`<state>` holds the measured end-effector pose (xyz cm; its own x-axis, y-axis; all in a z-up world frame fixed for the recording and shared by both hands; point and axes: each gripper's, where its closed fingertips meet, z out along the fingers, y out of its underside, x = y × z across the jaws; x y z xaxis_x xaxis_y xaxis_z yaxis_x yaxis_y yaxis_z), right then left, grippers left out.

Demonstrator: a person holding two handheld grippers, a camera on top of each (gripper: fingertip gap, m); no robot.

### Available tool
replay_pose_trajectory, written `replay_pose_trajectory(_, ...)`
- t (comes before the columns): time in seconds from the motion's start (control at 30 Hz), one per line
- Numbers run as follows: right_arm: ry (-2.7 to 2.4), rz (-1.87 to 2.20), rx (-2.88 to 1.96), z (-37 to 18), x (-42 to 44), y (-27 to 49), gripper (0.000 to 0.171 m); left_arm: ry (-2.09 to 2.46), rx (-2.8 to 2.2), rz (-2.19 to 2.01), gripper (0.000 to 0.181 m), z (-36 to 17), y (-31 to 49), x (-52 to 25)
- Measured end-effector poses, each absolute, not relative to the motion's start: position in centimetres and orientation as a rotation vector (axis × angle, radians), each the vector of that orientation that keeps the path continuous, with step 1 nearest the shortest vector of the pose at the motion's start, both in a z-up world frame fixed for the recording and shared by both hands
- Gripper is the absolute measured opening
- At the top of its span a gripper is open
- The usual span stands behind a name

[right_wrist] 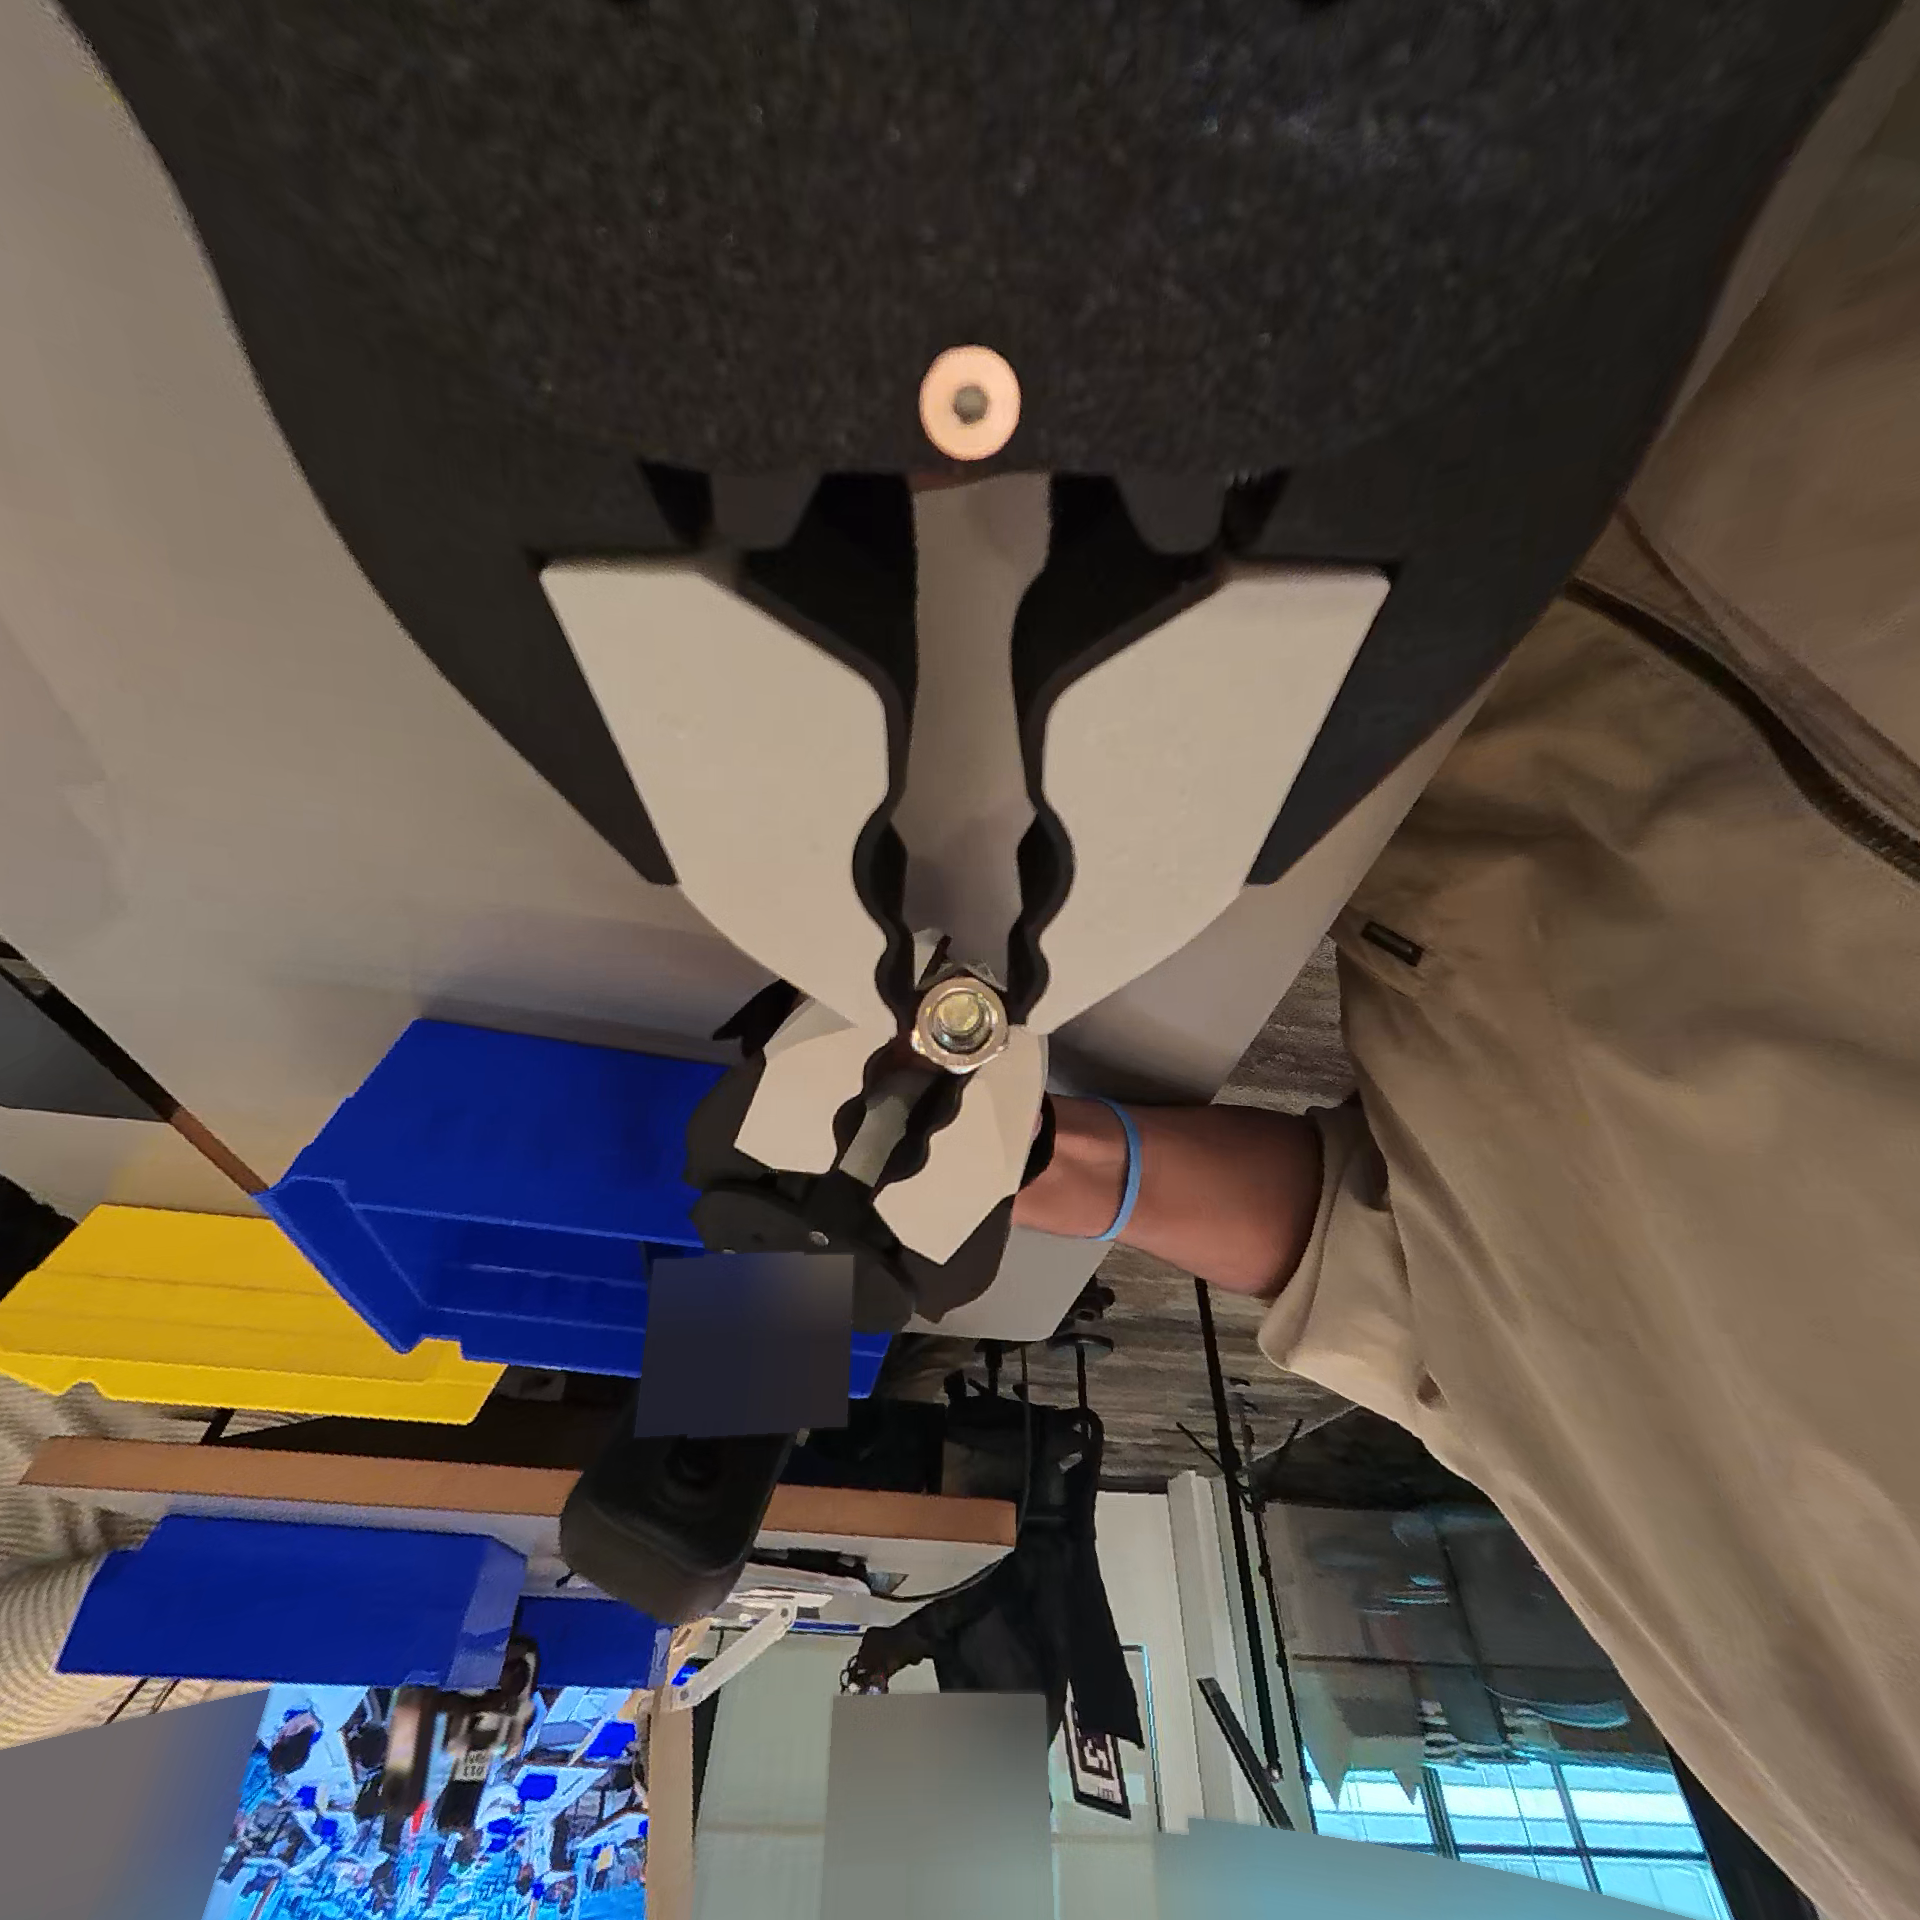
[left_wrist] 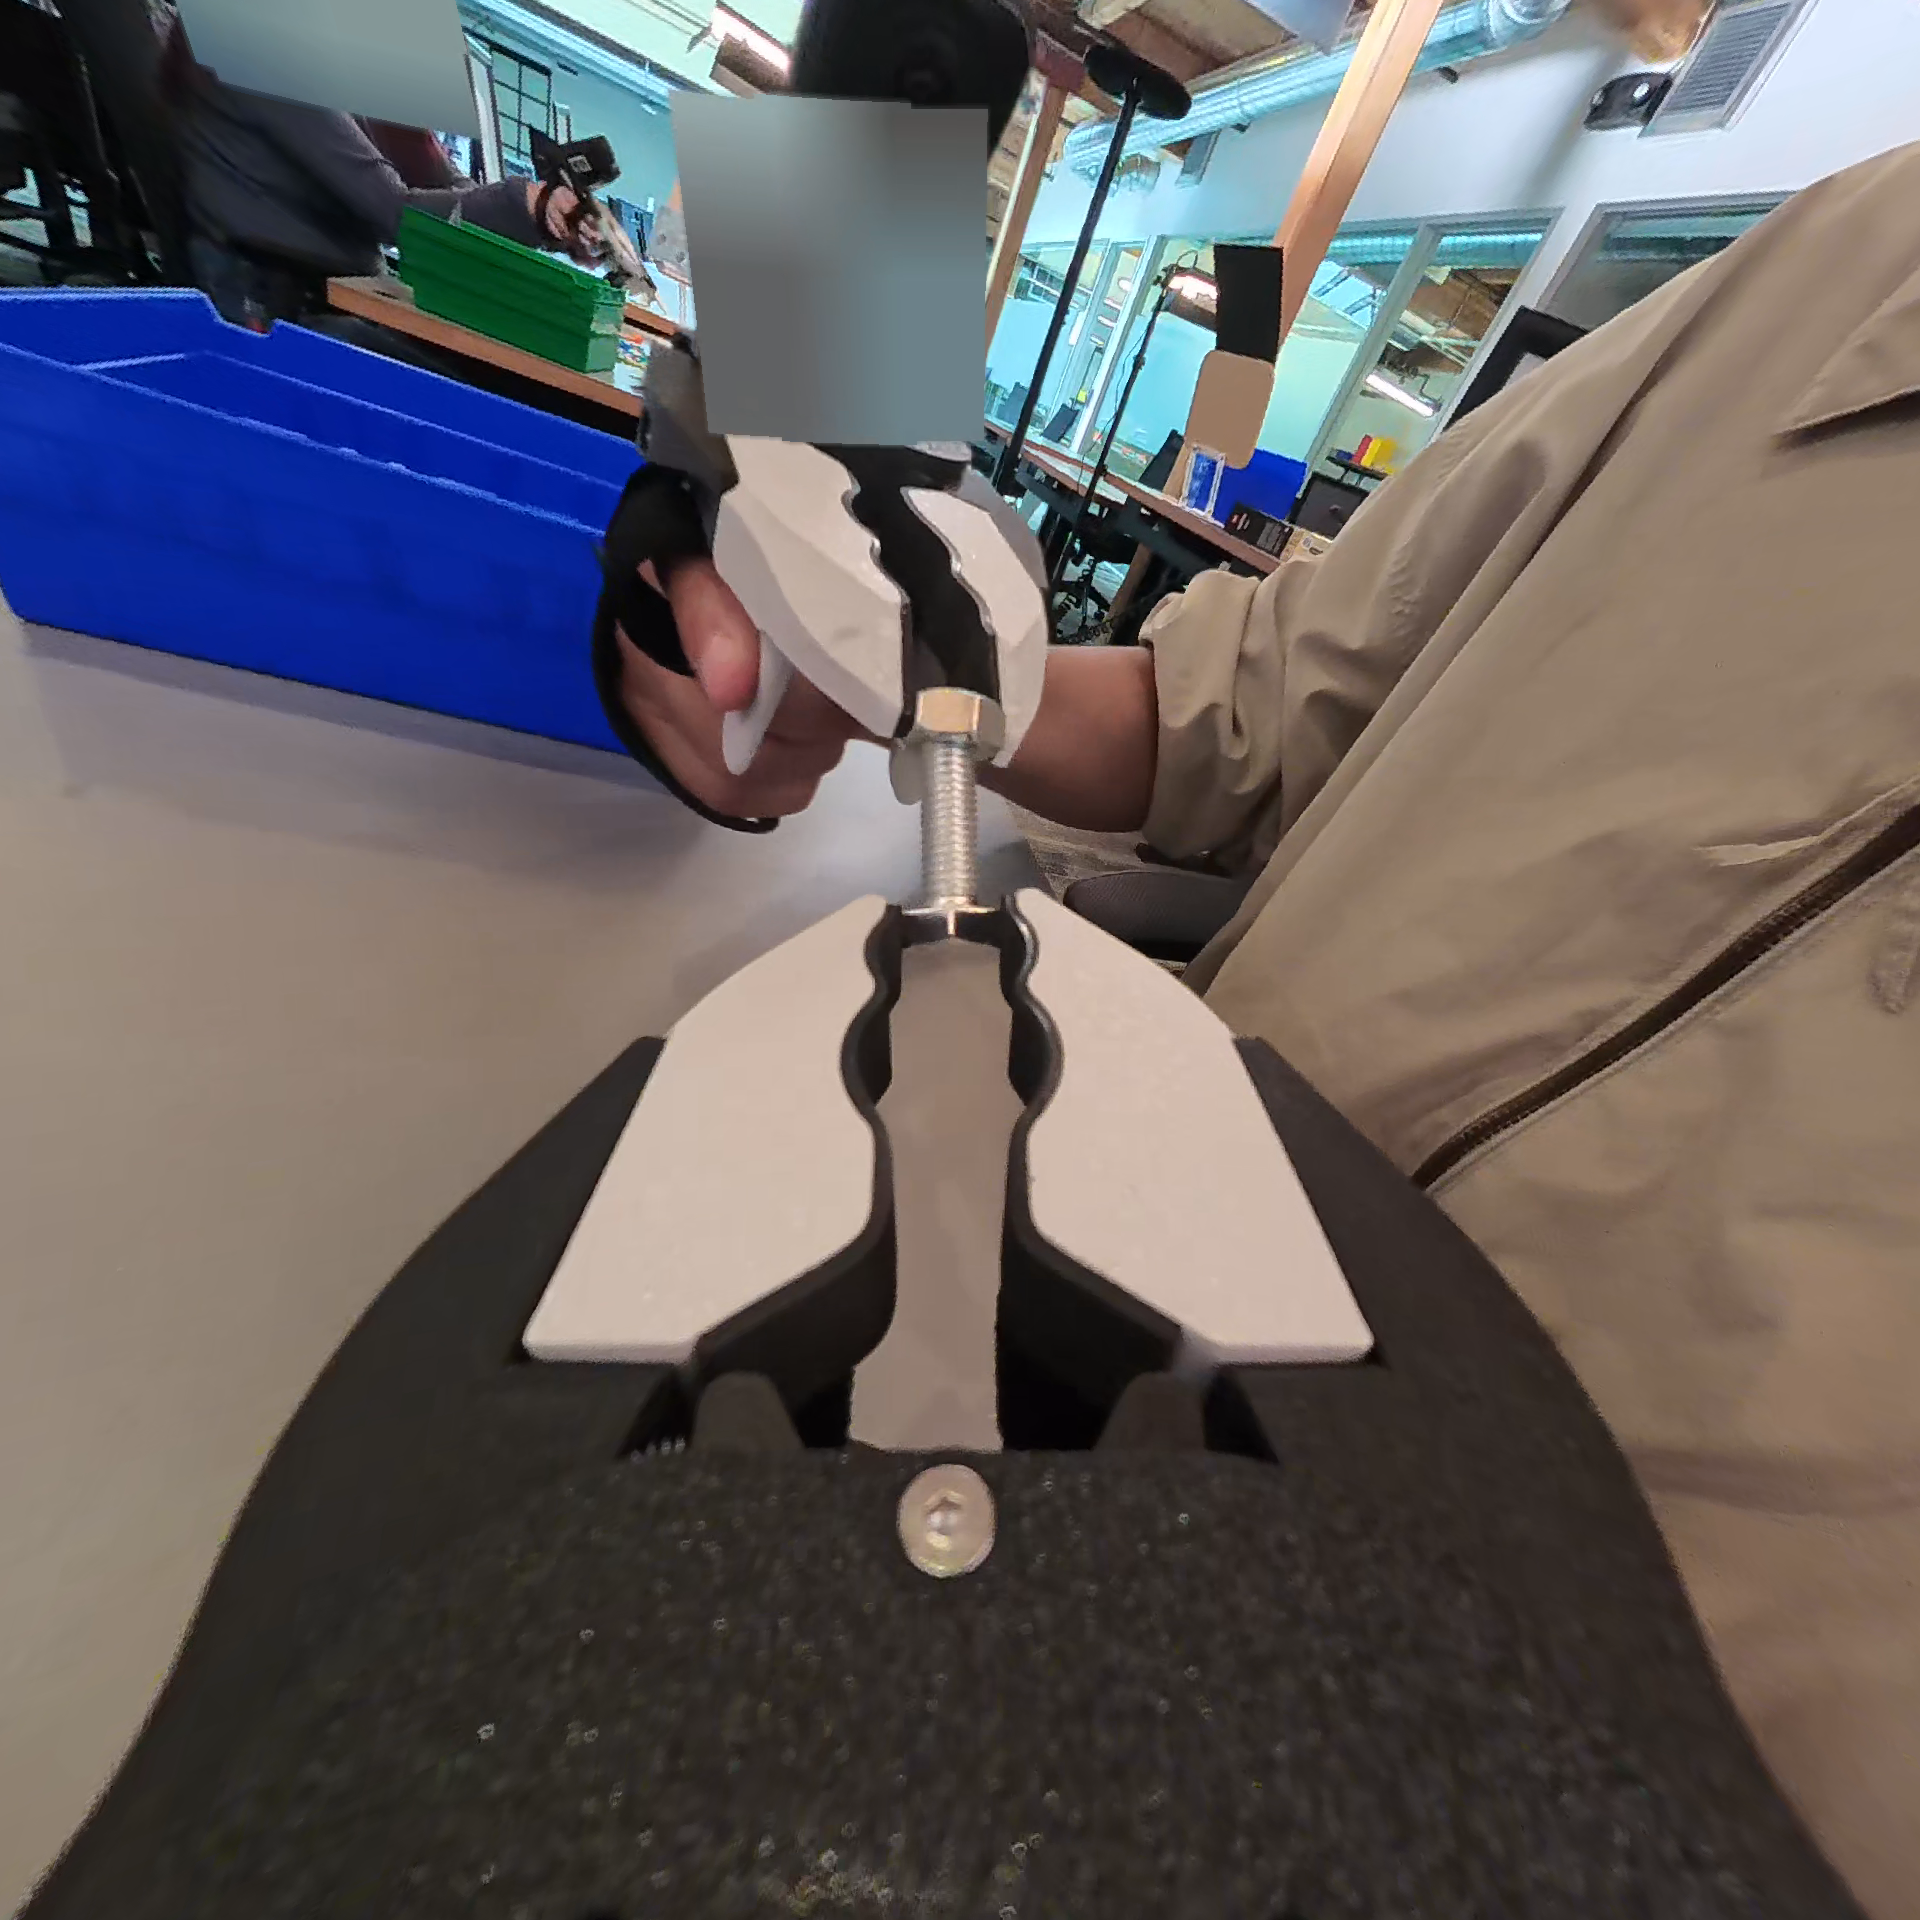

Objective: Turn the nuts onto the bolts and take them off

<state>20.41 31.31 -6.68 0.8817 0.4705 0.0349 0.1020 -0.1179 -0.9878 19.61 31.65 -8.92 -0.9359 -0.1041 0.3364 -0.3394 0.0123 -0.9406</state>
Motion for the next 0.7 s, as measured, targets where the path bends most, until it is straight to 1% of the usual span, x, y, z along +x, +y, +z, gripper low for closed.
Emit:
replay_pose_trajectory(0.17, -0.325, 0.327, -1.71, -7.3, 22.1, 31.9, 0.017, -2.23, 0.586, 2.09, 0.017, -9.4, 32.3, 21.4)
replay_pose_trajectory(0.4, 0.02, 0.439, -1.741, -8.9, 24.9, 32.5, 0.017, -2.679, 0.792, 2.104, 0.017, -10.8, 33.3, 24.3)
replay_pose_trajectory(0.47, 0.128, 0.438, -1.799, -10.2, 25.6, 32.7, 0.017, -2.768, 0.844, 2.148, 0.017, -10.4, 33.7, 24.9)
replay_pose_trajectory(0.53, 0.167, 0.473, -1.851, -11.6, 24.6, 33.3, 0.017, -2.755, 0.834, 2.177, 0.017, -9.8, 33.2, 24.8)
replay_pose_trajectory(0.6, 0.207, 0.471, -1.8, -11.1, 24.4, 33.7, 0.017, -2.815, 0.864, 2.173, 0.017, -9.7, 33.6, 25.2)
replay_pose_trajectory(0.67, 0.243, 0.406, -1.787, -10.5, 25.8, 33.5, 0.017, -2.677, 0.873, 2.256, 0.017, -8.8, 34.2, 24.9)
replay_pose_trajectory(0.7, 0.256, 0.389, -1.789, -10.4, 26.6, 33.4, 0.017, -2.678, 0.909, 2.236, 0.017, -9.1, 34.7, 25.2)
